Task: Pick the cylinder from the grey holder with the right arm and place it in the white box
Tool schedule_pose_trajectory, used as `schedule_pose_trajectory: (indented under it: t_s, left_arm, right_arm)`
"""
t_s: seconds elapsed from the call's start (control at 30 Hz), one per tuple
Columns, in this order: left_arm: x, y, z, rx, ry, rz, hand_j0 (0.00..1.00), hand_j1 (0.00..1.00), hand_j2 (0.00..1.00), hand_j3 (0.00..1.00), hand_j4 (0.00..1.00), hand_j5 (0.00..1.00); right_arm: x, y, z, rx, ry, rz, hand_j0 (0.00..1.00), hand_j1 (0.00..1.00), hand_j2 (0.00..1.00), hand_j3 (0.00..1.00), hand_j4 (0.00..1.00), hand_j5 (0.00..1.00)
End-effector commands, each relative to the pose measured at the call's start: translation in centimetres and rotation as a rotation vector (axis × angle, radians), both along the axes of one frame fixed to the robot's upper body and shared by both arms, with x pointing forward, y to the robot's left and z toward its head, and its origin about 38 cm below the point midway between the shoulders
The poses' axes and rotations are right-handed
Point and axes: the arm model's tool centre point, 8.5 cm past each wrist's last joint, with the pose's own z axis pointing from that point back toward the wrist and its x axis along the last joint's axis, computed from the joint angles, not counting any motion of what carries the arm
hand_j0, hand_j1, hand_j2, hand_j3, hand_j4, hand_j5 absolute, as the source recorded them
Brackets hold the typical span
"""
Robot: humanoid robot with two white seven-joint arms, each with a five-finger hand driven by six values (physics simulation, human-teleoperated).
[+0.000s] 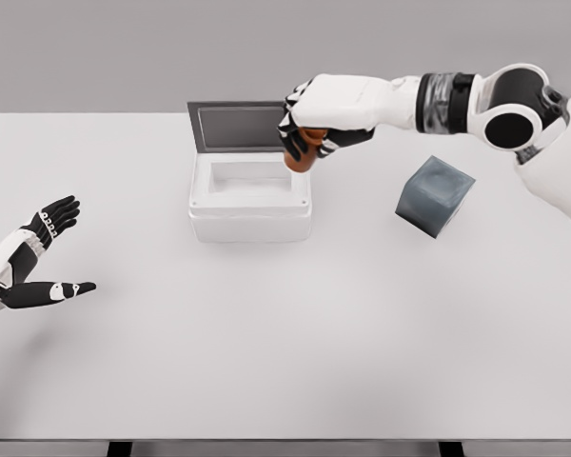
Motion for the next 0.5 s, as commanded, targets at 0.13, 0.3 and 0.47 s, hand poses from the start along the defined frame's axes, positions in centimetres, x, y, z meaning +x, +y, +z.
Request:
schedule_pose_trajectory:
  t_s: [0.13,0.3,0.47]
  left_arm:
    - [0.0,0.1,0.0,-0.002,0.002,0.002,1.0,1.0,1.0,1.0,1.0,1.0]
    - [0.0,0.0,0.0,-0.003,0.001,0.002,1.0,1.0,1.0,1.0,1.0,1.0]
    - [0.0,0.1,0.0,-0.002,0.002,0.002,1.0,1.0,1.0,1.0,1.0,1.0]
  right_arm:
    - [-0.2,0.6,-0.5,-0.005,0.01,0.012,0.29,0.29,0.29,0.29,0.29,0.29]
    - [0.3,1.1,-0.2,-0.011,-0.003,0.008,0.29,0.29,0.29,0.29,0.29,0.29]
    - [0.5,1.6,-0.4,-0.013,0.003,0.012,0.29,0.29,0.29,0.29,0.29,0.29]
